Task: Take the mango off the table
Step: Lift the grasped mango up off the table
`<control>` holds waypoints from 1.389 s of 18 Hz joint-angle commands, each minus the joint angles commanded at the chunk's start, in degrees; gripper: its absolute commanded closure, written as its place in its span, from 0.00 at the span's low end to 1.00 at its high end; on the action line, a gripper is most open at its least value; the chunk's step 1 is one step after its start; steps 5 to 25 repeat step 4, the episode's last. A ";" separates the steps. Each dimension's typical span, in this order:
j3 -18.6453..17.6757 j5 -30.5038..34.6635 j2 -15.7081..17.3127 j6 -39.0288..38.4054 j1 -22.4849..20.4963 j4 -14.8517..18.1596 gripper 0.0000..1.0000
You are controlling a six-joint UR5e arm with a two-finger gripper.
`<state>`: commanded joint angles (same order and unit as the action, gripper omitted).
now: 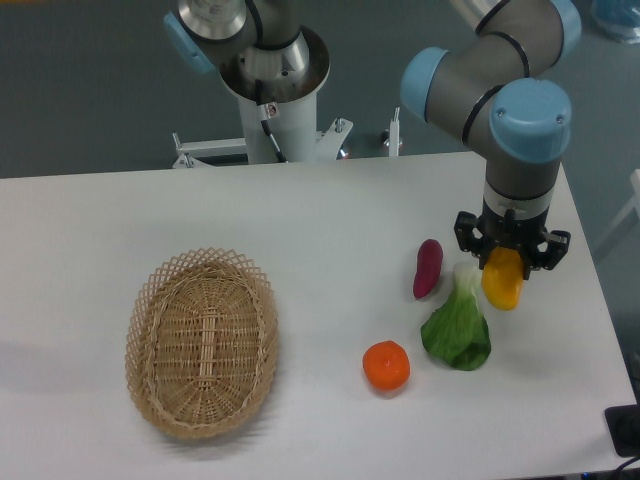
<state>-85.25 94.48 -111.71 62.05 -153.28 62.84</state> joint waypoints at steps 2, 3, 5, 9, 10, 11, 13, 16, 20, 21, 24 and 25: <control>-0.26 0.00 -0.09 -0.09 0.00 0.00 0.63; -0.44 0.00 -0.09 -0.09 0.00 0.00 0.63; -0.35 0.00 -0.09 -0.09 0.00 0.00 0.64; -0.35 0.00 -0.09 -0.09 0.00 0.00 0.64; -0.35 0.00 -0.09 -0.09 0.00 0.00 0.64; -0.35 0.00 -0.09 -0.09 0.00 0.00 0.64; -0.35 0.00 -0.09 -0.09 0.00 0.00 0.64; -0.35 0.00 -0.09 -0.09 0.00 0.00 0.64; -0.35 0.00 -0.09 -0.09 0.00 0.00 0.64; -0.35 0.00 -0.09 -0.09 0.00 0.00 0.64; -0.35 0.00 -0.09 -0.09 0.00 0.00 0.64; -0.35 0.00 -0.09 -0.09 0.00 0.00 0.64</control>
